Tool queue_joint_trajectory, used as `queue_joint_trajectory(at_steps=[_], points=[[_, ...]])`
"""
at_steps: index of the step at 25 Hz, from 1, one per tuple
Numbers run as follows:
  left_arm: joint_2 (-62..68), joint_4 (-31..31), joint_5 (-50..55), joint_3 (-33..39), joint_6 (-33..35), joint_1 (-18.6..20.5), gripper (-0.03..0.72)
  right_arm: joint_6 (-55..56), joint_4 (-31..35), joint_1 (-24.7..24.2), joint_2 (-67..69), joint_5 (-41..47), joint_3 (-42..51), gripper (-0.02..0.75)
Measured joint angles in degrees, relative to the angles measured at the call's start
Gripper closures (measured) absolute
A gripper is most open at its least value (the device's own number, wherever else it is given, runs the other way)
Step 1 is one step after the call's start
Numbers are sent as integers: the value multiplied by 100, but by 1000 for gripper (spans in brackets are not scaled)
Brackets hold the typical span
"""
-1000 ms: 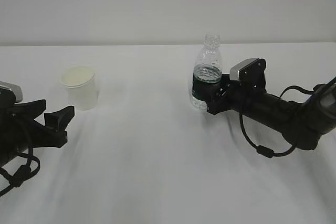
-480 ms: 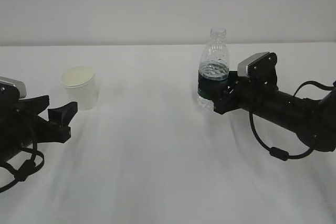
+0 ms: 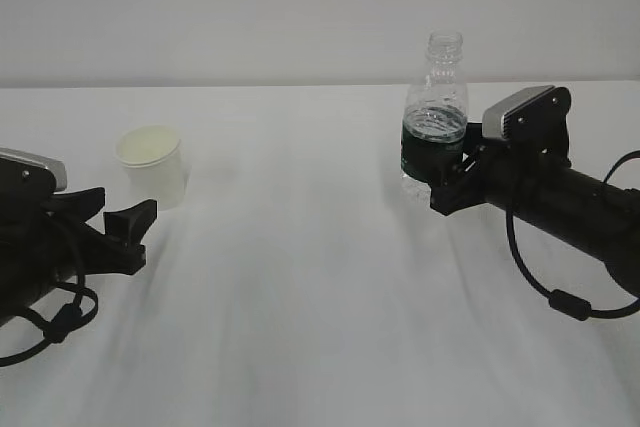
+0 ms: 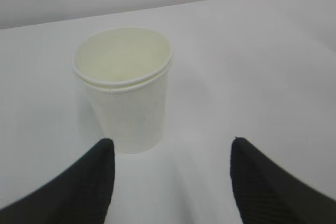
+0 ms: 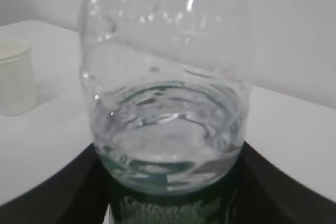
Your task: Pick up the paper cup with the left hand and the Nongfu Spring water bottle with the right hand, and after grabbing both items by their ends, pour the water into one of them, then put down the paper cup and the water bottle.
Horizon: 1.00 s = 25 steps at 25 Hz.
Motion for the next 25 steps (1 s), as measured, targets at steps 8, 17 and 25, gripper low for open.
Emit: queue_joint_trajectory(at_steps=[8, 17, 25], points=[[39, -55, 0, -23, 0, 0, 187, -7, 121, 0, -360, 10, 495, 277], [120, -96, 0, -260, 0, 0, 31, -22, 157, 0, -623, 10, 842, 277], [642, -55, 0, -531, 0, 0, 25, -22, 219, 0, -1009, 10, 1033, 278]])
